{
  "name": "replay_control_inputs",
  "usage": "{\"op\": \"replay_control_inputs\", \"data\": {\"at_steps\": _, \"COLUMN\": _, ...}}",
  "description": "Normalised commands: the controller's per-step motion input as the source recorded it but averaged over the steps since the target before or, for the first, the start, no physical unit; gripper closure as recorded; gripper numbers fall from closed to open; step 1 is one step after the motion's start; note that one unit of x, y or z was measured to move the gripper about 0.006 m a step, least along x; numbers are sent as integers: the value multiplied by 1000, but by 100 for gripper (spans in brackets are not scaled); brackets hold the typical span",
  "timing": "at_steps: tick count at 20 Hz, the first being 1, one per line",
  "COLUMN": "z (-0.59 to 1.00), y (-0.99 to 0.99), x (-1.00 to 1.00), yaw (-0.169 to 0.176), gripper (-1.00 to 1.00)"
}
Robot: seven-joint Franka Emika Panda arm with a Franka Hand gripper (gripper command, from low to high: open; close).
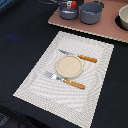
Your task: Place the pan onto the stove and place the fish and sausage into the pan.
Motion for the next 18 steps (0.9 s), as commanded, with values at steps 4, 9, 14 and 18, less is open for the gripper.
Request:
{"op": "replay_control_inputs", "data": {"at_steps": 4, "z": 335, "y": 190, "x": 13, "yaw": 0, "gripper": -100}}
{"op": "replay_control_inputs", "data": {"at_steps": 9, "z": 543, "y": -170, "x": 23, "yaw": -27, "gripper": -100}}
{"op": "replay_control_inputs", "data": {"at_steps": 14, "z": 552, "y": -755, "x": 106, "yaw": -49, "gripper": -100}}
{"op": "replay_control_inputs", "data": {"at_steps": 18, "z": 449, "y": -812, "x": 69, "yaw": -33, "gripper": -100}}
